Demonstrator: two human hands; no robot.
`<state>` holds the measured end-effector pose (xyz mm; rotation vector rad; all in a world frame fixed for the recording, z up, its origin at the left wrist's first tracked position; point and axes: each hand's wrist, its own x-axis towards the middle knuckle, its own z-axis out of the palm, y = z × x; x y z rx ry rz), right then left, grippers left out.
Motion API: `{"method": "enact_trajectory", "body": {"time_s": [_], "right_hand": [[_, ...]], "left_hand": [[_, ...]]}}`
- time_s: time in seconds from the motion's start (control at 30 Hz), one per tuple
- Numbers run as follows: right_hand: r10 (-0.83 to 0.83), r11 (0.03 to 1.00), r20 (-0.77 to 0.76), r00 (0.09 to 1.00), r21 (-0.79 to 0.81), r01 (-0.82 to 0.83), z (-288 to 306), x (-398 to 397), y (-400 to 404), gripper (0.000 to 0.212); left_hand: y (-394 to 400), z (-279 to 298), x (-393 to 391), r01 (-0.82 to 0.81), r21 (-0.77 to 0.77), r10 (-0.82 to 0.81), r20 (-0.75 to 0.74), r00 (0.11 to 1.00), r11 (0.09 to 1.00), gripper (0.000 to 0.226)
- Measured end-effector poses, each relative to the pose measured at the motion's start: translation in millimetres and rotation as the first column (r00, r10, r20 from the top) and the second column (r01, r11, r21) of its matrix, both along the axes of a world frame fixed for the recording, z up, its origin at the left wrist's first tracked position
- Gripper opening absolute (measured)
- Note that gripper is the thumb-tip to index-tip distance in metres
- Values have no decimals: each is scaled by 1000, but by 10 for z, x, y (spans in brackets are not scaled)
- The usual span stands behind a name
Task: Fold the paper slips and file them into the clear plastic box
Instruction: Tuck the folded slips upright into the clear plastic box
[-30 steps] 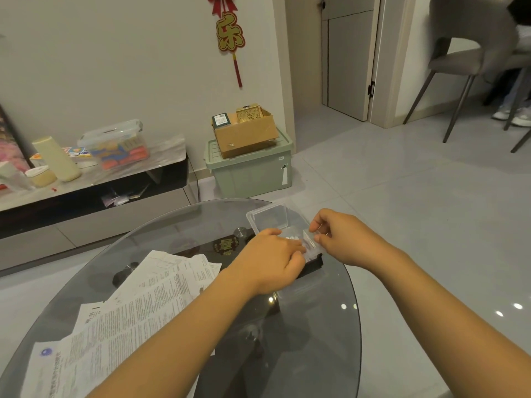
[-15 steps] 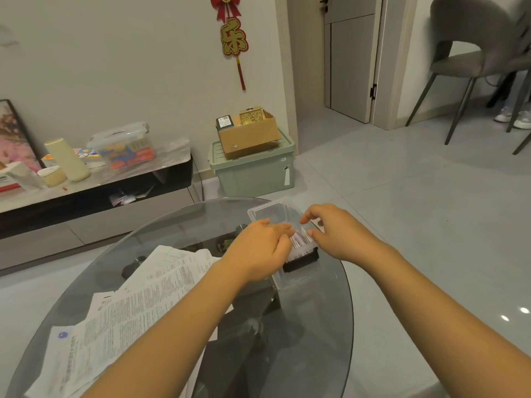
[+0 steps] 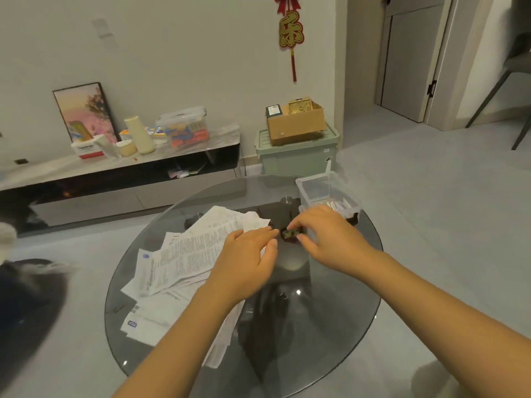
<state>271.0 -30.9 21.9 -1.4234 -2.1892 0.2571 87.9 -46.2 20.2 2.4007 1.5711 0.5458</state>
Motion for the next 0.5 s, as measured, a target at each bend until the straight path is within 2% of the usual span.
{"method": "enact_trajectory", "body": {"time_s": [0.07,0.2,0.3,0.5], "right_hand": [[61,998,59,996,-4,-61,-99,-163,-50,26],[132,991,160,978,-54,-125,-247,-359,-90,30],[162,984,202,966,-111,-142,-310,-455,-64,33],[182,974,255,950,-181,-137,-426,-691,95,37]], "left_hand": [[-126,-101,-128,-36,10,36,3,999,999,40],[-232,-368,-344,-125,2,125,4,992,992,38],[-188,-561,-476,-175,-24,170,-135,976,984,48],[15,-713,-692,-323,-83,303,-190,934,943,61]]}}
